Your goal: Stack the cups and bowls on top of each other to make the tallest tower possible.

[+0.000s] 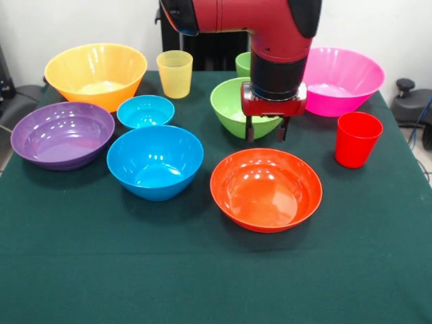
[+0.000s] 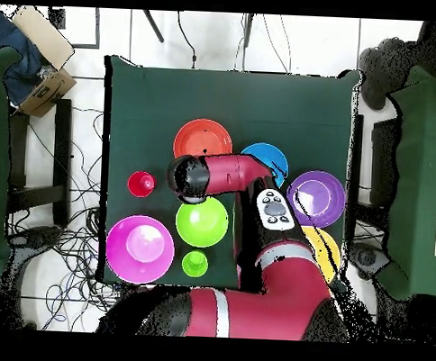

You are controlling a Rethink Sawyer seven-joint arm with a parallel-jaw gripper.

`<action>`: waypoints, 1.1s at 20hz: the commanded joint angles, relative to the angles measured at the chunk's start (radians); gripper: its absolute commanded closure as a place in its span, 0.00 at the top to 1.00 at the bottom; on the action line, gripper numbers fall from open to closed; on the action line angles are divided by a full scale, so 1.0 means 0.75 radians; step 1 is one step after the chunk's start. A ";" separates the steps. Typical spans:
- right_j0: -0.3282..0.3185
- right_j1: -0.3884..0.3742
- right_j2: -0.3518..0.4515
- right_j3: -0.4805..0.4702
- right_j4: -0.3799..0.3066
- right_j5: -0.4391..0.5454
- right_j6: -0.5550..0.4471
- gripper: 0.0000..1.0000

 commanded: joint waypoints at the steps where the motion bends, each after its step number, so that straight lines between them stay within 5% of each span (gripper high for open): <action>1: 0.001 0.073 0.056 -0.055 0.008 0.097 0.004 1.00; 22: 0.078 0.118 0.043 -0.157 -0.007 0.180 0.010 1.00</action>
